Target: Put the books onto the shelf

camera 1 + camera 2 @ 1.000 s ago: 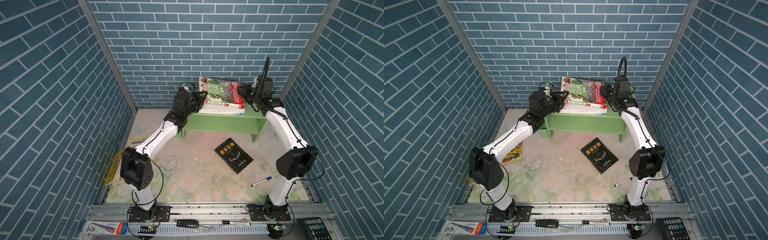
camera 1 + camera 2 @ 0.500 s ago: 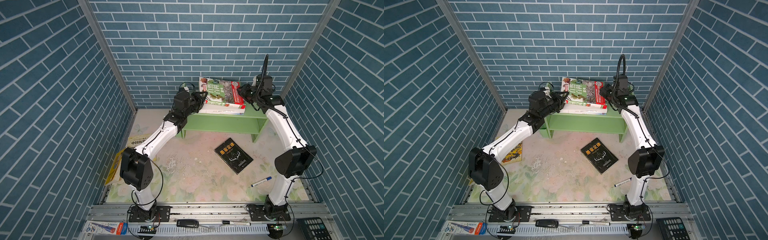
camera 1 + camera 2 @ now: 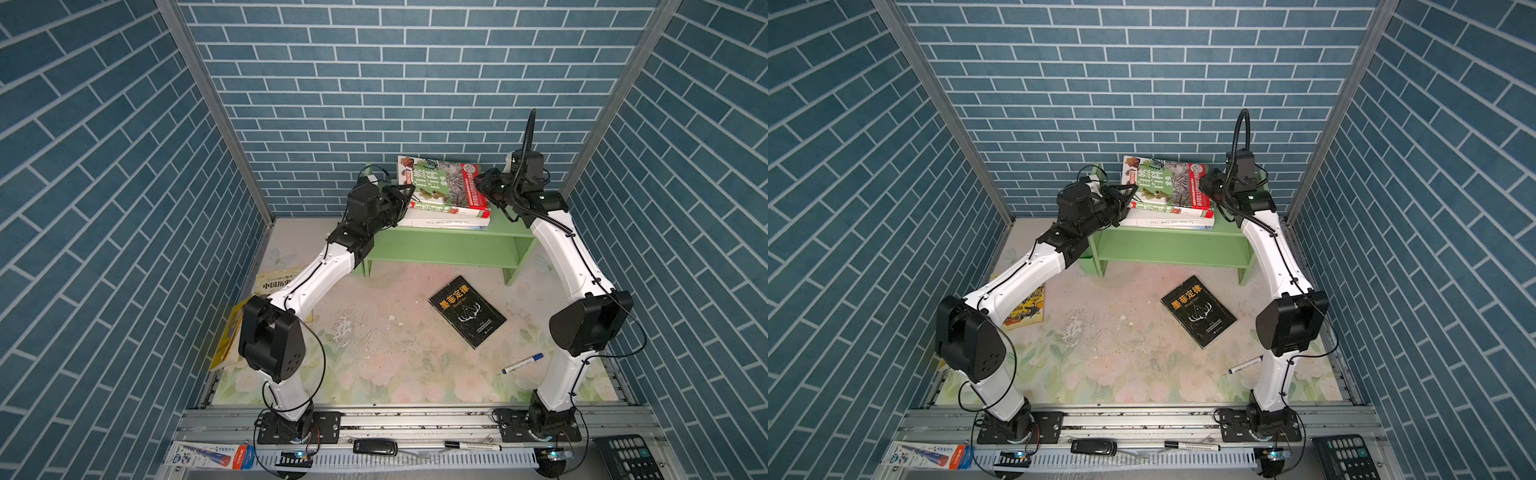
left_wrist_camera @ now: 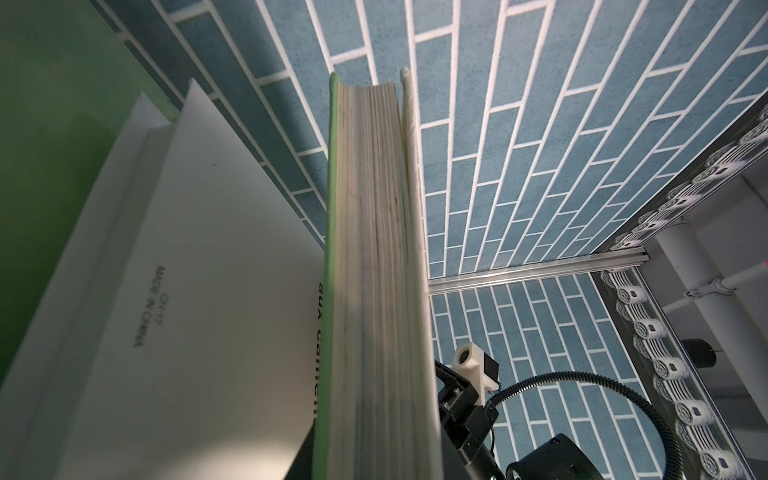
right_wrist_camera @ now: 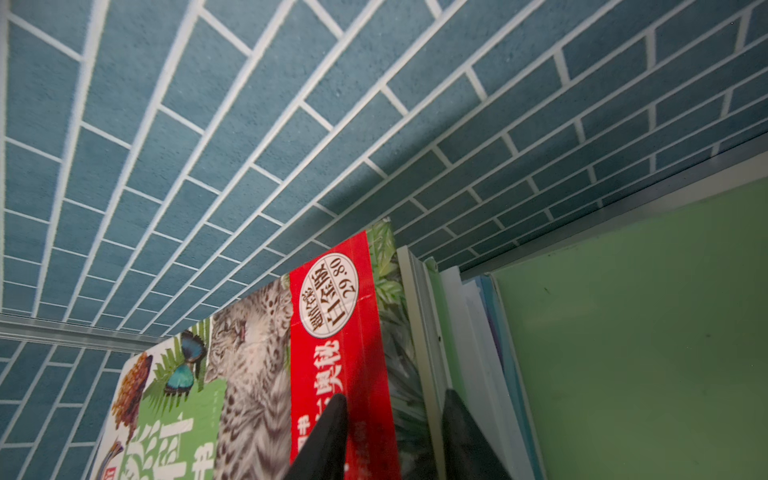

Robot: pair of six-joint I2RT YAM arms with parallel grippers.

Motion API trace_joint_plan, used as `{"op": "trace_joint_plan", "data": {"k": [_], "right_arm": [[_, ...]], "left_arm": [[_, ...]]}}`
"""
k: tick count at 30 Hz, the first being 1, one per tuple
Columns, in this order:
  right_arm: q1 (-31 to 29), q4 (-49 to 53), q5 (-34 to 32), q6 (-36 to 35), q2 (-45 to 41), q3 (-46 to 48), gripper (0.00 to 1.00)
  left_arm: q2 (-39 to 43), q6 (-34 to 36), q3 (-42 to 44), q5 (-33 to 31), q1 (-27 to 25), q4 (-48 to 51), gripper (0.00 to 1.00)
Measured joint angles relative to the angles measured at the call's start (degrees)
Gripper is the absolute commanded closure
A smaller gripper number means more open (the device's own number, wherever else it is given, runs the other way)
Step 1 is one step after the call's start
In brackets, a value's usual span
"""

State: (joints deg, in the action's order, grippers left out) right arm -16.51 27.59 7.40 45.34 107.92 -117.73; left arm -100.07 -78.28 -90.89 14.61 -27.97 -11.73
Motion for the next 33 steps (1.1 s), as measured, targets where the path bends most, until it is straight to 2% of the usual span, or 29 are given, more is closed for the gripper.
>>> {"op": "trace_joint_plan", "data": {"k": [9,13,16,21,26,33], "right_arm": [[-0.8,-6.4,-1.9,-3.3,-1.0,5.1,0.64],[-1.4,-7.8,-2.2,-3.8,-1.0,5.5,0.64],[-1.9,-8.9,-2.9,-4.5,-1.4,6.6,0.64],[-2.6,-9.4,-3.8,-5.2,-2.6,8.2,0.64],[-3.4,-9.2,-4.4,-5.4,-2.8,8.3,0.64],[-4.6,-9.1,-4.5,-5.4,-2.8,8.5,0.64]], "left_arm": [[0.7,1.0,0.3,-0.1,0.0,1.3,0.65],[0.8,3.8,0.7,1.9,-0.4,3.2,0.53],[0.9,5.2,1.1,3.2,-0.9,5.3,0.4],[2.2,8.3,1.1,4.2,-0.9,7.4,0.26],[2.7,14.1,-3.1,4.8,-0.4,15.4,0.21],[-0.6,23.2,-15.5,7.6,2.4,27.6,0.19]]}}
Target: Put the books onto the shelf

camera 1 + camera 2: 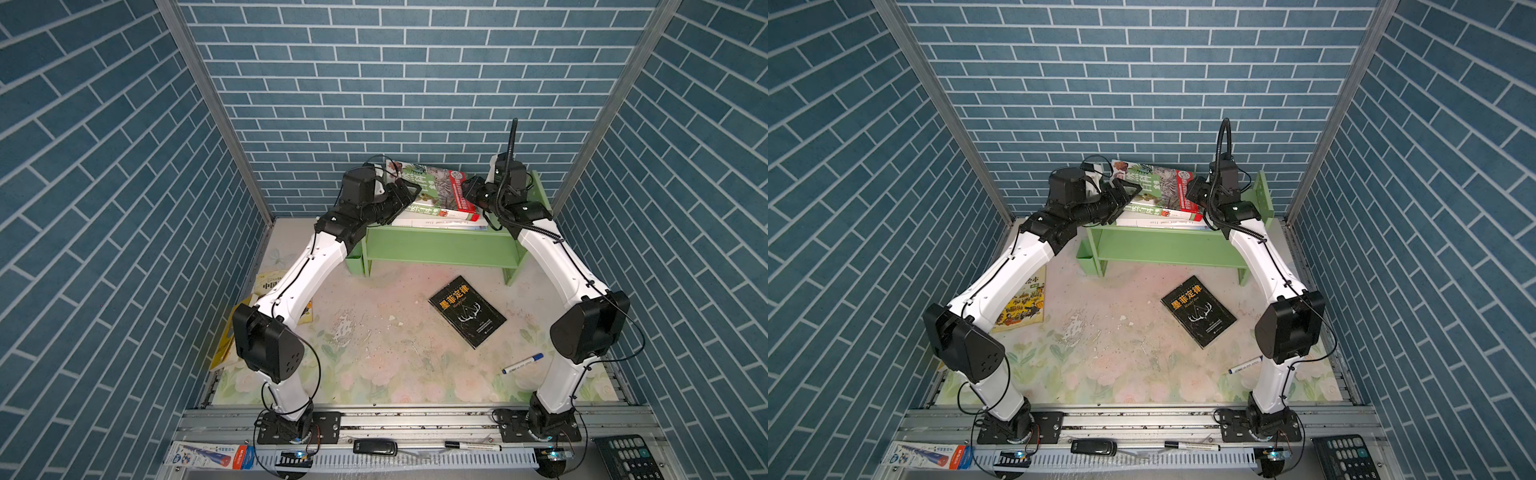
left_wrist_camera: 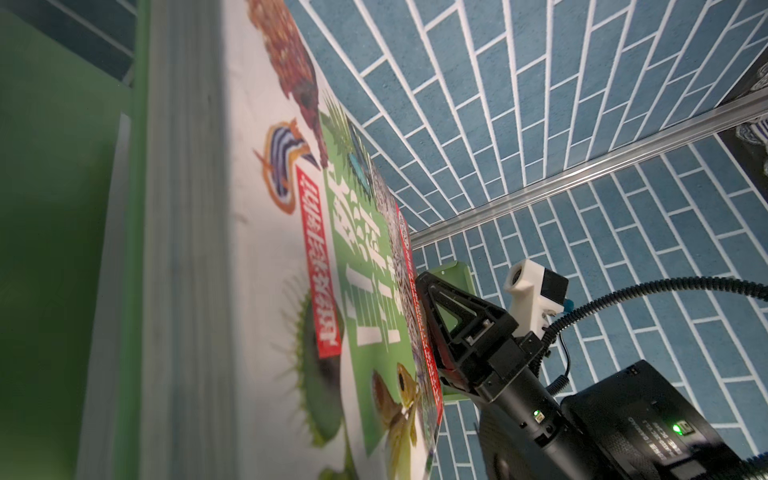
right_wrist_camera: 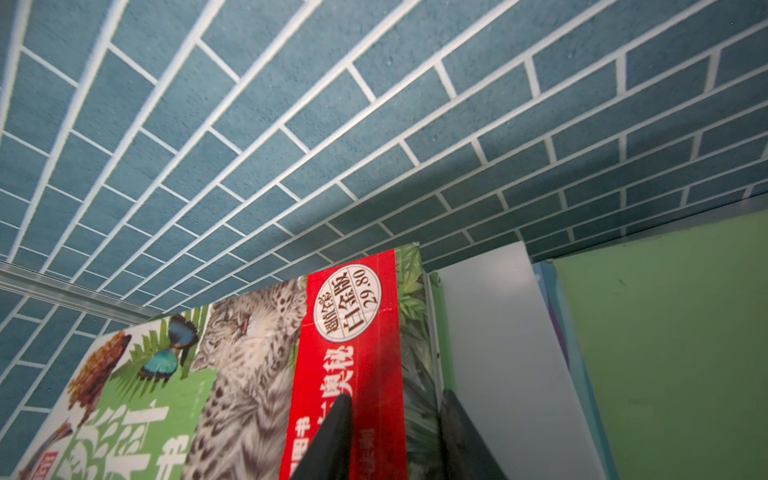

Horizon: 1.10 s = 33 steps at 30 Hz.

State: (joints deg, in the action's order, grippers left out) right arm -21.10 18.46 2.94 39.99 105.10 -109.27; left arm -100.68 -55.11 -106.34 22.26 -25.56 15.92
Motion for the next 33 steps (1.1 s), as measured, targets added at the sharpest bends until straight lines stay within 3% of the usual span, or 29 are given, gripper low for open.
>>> {"op": "trace_joint_plan", "data": {"k": [8,10,11,20,33], "right_arm": [[0.5,0.0,-0.9,0.0,0.0,0.0,0.64],[0.7,0.0,-0.9,0.0,0.0,0.0,0.64],[0.8,0.0,-0.9,0.0,0.0,0.0,0.64],[0.8,0.0,-1.3,0.0,0.0,0.0,0.63],[0.8,0.2,-2.2,-1.1,0.0,0.0,0.63]], "left_arm": [[-4.8,4.2,-5.7,3.1,0.9,6.5,0.17],[-5.5,4.8,-5.7,3.6,0.8,7.0,0.01],[-5.7,5.2,-5.9,4.0,0.7,6.7,0.0],[-8.5,11.5,-14.2,3.0,0.0,15.5,0.0],[-13.1,24.5,-27.5,-5.0,-0.2,33.4,0.0]]}}
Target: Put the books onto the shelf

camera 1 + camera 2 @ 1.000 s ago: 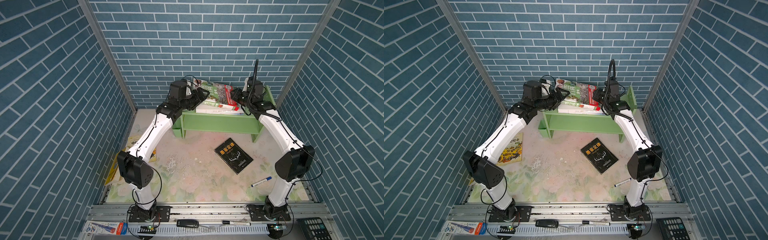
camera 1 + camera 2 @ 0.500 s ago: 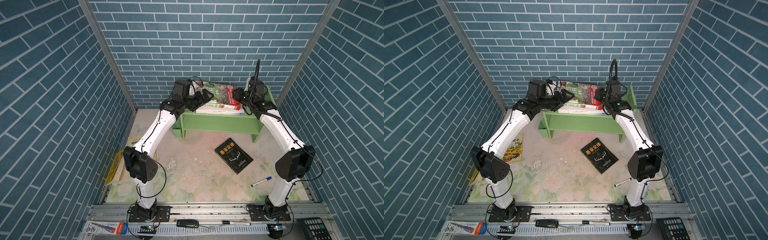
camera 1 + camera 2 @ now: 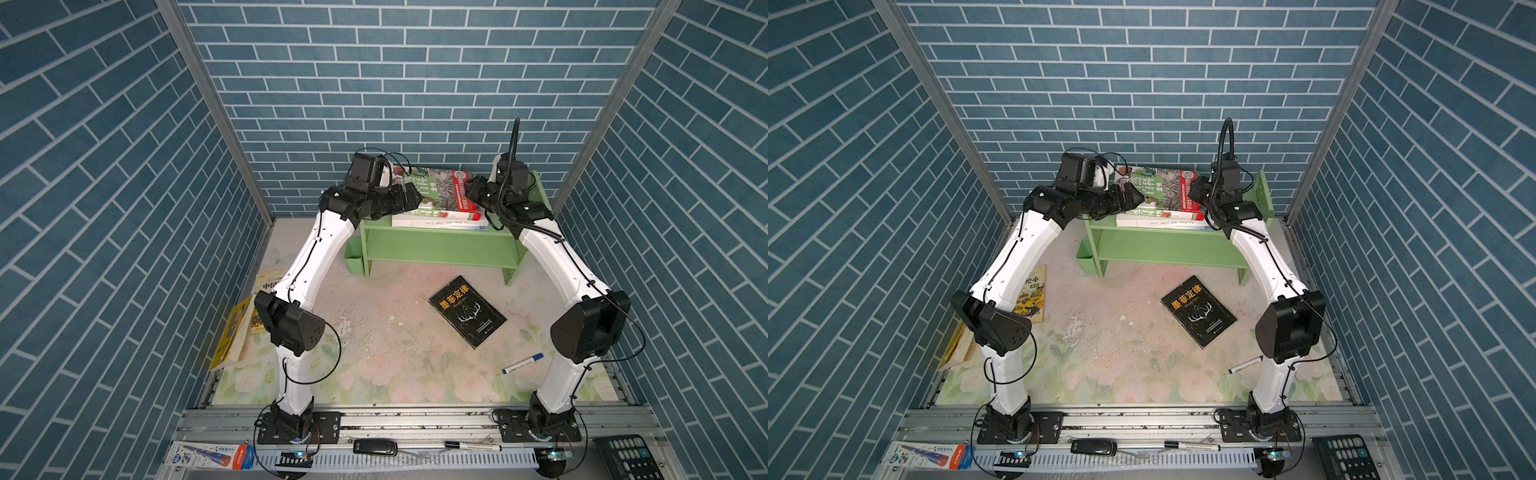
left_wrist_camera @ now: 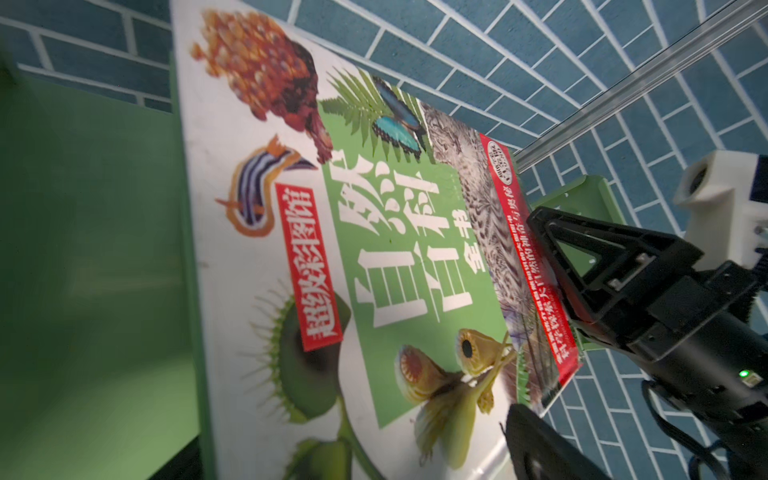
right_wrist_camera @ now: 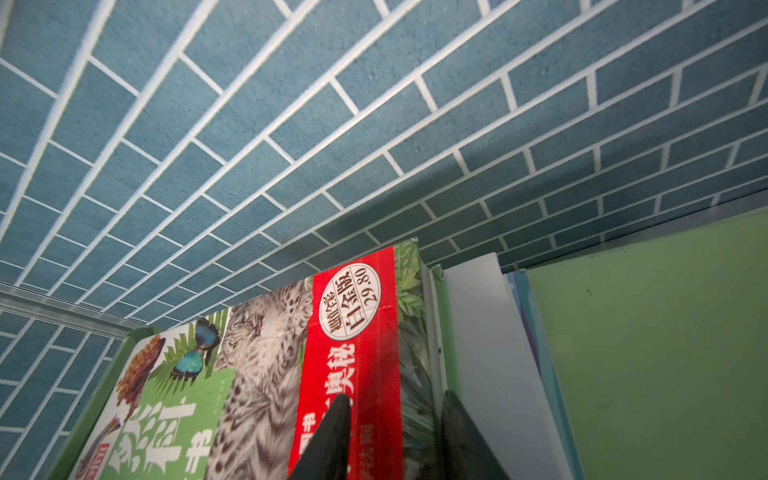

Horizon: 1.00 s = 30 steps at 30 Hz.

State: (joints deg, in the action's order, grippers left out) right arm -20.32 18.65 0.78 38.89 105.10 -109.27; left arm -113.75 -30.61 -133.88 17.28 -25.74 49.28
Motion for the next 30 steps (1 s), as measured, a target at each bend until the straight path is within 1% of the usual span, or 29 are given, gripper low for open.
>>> {"op": "trace_joint_plan", "data": {"k": [6,8,10,14,16,23,30], "right_arm": [[0.5,0.2,-1.0,-0.4,0.0,0.0,0.63],[0.6,0.2,-1.0,-0.4,0.0,0.0,0.6],[0.6,0.2,-0.3,-1.0,0.0,0.0,0.56],[0.7,-0.5,2.5,-2.8,-0.1,0.0,0.44],[0.7,-0.7,4.1,-3.7,-0.2,0.0,0.41],[0.9,0.2,7.0,-4.8,-1.6,-0.3,0.4],[1.1,0.2,7.6,-4.8,-1.6,-0.5,0.4]], "left_arm": [[0.2,4.5,-2.5,-3.5,0.0,2.7,0.0],[0.5,5.2,-2.4,-3.9,0.0,2.7,0.0],[0.9,5.6,-2.1,-3.5,0.0,2.4,0.0],[1.3,5.4,-0.5,-1.7,0.0,1.0,0.0],[1.3,5.1,0.3,-1.1,0.0,0.3,0.0],[1.3,3.5,1.7,-0.1,0.1,-1.6,0.0],[1.7,2.0,3.3,0.6,0.4,-3.6,0.0]]}}
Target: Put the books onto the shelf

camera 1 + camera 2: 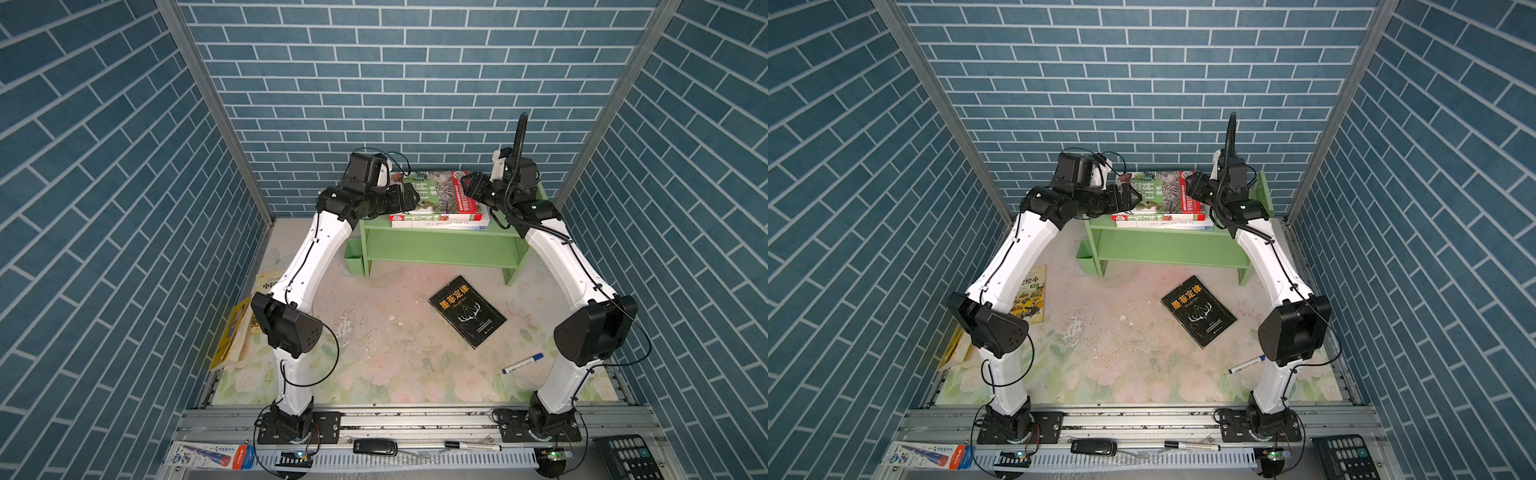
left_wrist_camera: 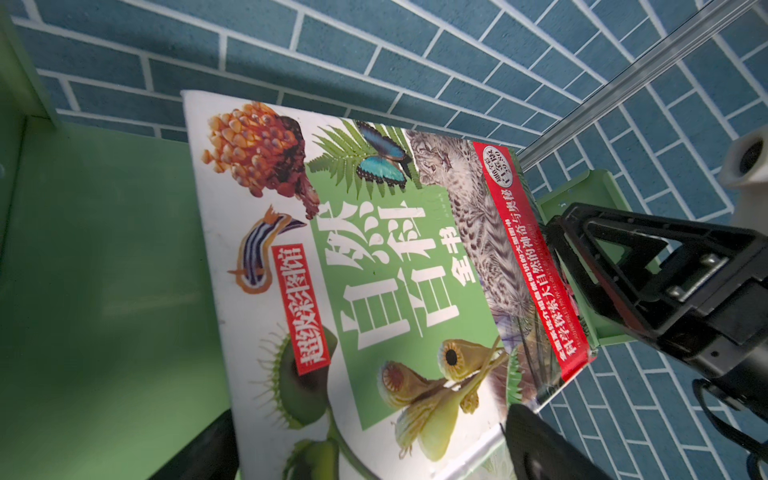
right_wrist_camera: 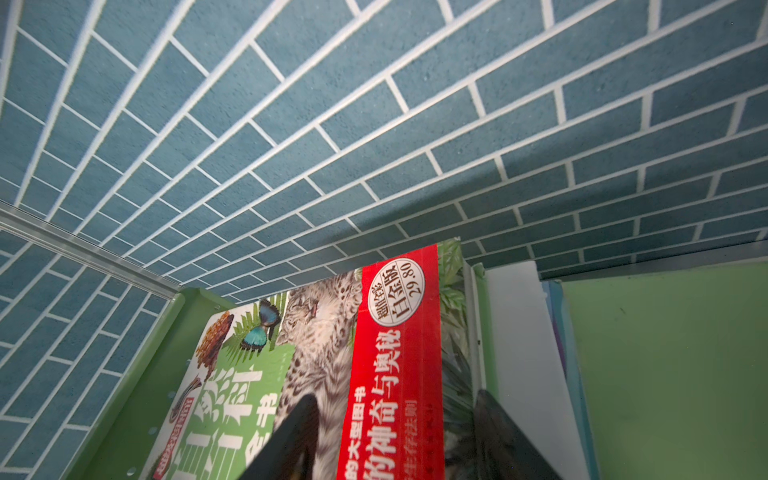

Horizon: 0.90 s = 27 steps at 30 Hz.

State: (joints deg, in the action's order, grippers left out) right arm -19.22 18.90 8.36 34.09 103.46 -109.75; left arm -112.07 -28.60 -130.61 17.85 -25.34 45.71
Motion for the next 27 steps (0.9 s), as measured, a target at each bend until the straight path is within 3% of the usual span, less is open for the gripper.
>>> {"op": "trace_joint_plan", "data": {"k": [11,27], "right_arm": [[0.0,3.7,-0.5,0.0,-0.3,0.0,0.36],[0.9,4.6,2.2,-1.2,-1.3,0.0,0.45]], "left_arm": [[0.6,-1.4,1.3,1.3,0.2,-1.7,0.0],[0.9,-1.6,2.1,3.1,0.2,-4.0,0.0]]}}
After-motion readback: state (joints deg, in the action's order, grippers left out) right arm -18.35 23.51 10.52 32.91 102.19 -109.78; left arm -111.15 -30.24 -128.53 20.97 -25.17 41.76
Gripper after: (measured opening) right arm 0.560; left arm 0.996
